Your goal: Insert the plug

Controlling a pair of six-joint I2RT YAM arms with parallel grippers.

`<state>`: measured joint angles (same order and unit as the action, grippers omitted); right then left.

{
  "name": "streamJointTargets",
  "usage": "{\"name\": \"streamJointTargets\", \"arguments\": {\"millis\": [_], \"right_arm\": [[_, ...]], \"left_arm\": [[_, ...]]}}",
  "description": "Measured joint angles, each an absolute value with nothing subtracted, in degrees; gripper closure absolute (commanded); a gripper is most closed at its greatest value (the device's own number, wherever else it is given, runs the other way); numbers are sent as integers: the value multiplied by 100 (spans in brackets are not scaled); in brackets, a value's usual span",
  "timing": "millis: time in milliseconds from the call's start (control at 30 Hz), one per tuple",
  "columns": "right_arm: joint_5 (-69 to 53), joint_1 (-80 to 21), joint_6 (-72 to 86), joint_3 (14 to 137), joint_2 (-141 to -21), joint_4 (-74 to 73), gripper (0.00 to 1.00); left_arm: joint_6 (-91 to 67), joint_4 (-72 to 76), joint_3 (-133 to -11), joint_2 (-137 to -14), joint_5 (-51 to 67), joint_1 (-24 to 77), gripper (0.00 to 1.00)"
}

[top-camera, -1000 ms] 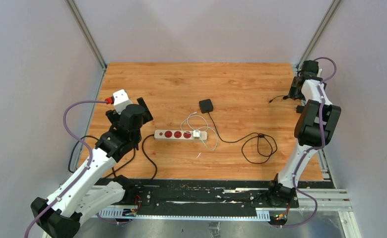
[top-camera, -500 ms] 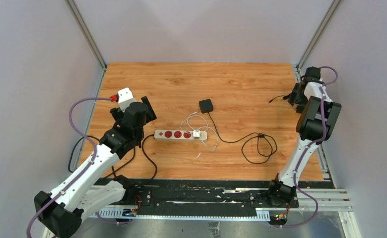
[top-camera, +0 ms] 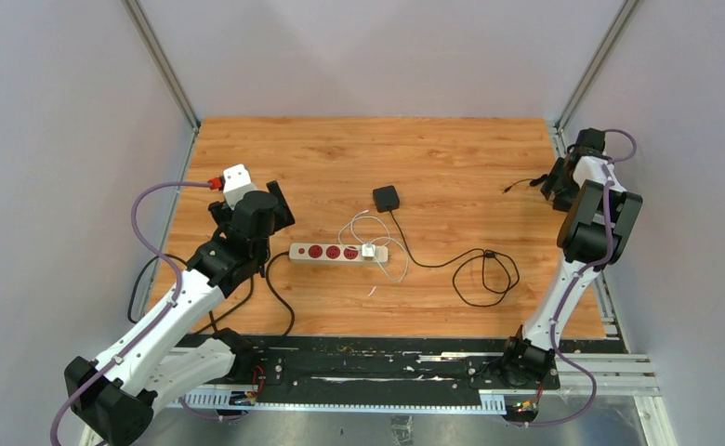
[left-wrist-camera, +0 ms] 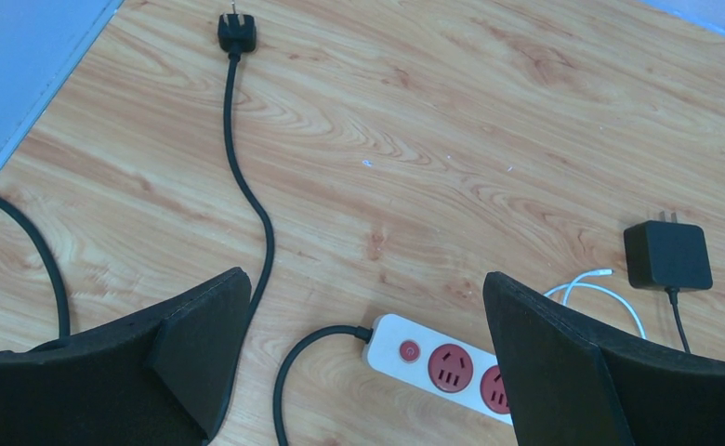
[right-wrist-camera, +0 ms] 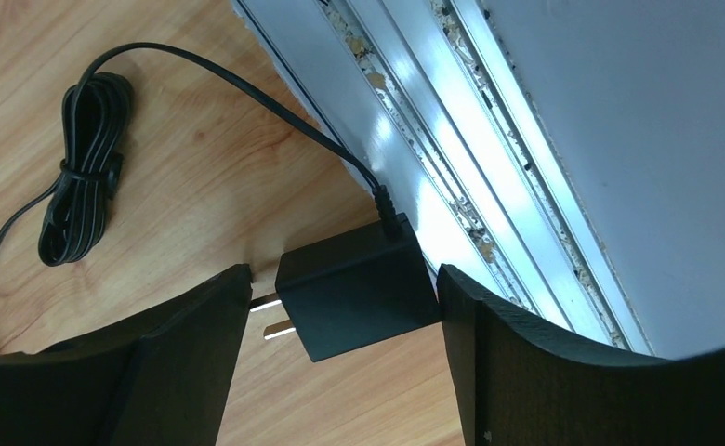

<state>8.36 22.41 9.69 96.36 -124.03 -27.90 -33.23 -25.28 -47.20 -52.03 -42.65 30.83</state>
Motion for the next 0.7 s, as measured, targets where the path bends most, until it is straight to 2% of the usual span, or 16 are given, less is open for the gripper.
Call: {"name": "streamJointTargets", "arguments": {"millis": [267, 467, 600, 700], "right_arm": [[539, 2303, 952, 9566, -12403, -2633, 32], [464, 2307, 832, 9524, -12385, -2556, 44], [357, 2316, 668, 9408, -12320, -2440, 59], [126, 2324, 471, 9225, -12199, -2344, 66]], "left_arm": [[-3315, -2528, -4720, -5203, -4209, 3083, 0], [-3312, -2493, -4720, -5203, -4152, 3083, 0], [-3306, -2436, -4720, -5205, -4125, 3083, 0], [-3286, -2390, -4720, -5214, -4077, 3083, 0]]}}
